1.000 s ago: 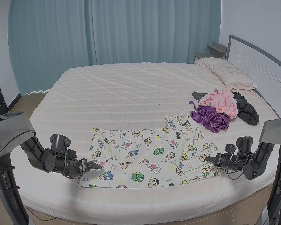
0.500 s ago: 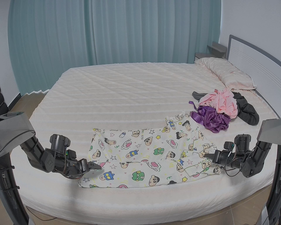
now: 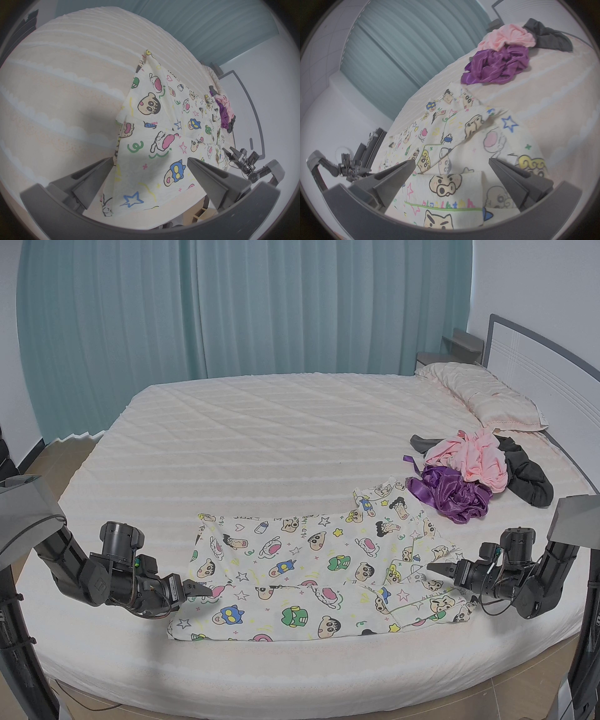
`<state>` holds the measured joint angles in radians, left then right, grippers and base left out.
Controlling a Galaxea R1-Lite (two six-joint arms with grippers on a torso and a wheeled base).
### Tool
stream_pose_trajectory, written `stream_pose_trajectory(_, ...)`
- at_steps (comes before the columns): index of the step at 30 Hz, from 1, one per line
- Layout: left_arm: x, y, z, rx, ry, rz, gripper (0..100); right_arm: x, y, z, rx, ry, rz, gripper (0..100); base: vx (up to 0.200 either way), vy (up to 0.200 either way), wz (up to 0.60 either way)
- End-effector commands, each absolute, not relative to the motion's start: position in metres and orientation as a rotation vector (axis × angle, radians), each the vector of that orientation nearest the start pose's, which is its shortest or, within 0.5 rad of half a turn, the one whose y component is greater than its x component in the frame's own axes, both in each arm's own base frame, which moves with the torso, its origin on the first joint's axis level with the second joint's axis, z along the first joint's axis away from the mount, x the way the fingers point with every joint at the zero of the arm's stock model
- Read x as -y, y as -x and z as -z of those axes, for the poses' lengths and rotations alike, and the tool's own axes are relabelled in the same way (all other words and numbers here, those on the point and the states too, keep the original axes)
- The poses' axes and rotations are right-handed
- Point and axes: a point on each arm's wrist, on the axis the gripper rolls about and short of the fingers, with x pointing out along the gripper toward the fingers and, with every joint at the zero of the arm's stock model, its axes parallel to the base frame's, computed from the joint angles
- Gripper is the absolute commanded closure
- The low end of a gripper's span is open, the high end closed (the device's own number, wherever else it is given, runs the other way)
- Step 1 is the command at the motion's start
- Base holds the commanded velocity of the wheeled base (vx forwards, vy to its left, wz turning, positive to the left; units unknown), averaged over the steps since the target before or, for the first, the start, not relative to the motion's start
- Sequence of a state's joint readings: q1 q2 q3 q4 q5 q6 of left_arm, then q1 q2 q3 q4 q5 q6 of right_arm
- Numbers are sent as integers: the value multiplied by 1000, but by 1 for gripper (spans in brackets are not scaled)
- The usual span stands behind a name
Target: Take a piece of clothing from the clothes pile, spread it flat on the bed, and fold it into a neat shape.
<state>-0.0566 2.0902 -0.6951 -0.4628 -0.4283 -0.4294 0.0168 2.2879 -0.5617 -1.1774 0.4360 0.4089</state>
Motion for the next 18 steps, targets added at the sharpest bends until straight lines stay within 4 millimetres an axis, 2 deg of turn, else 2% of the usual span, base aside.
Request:
stream_pose_trajectory(1,20,-311,-32,-978,594,224,0,-6,-324,-5,-588,-538,-271,0,0,0,0)
stream_pose_trajectory(7,15,-310,-43,-942,660,193,0,-8,-303,-18,-568,-584,-155,0,0,0,0)
stream_pose_trajectory(12,15,-310,-42,-949,666,192,0,-10,-288,-25,-523,-658,-65,0,200,0,0)
stream_pose_trajectory(16,15,-308,-41,-953,663,190,0,-11,-283,-20,-529,-679,-51,0,200,0,0)
stream_pose_trajectory(18,15,-307,-40,-957,664,188,0,-11,-283,-21,-526,-679,-52,0,0,0,0)
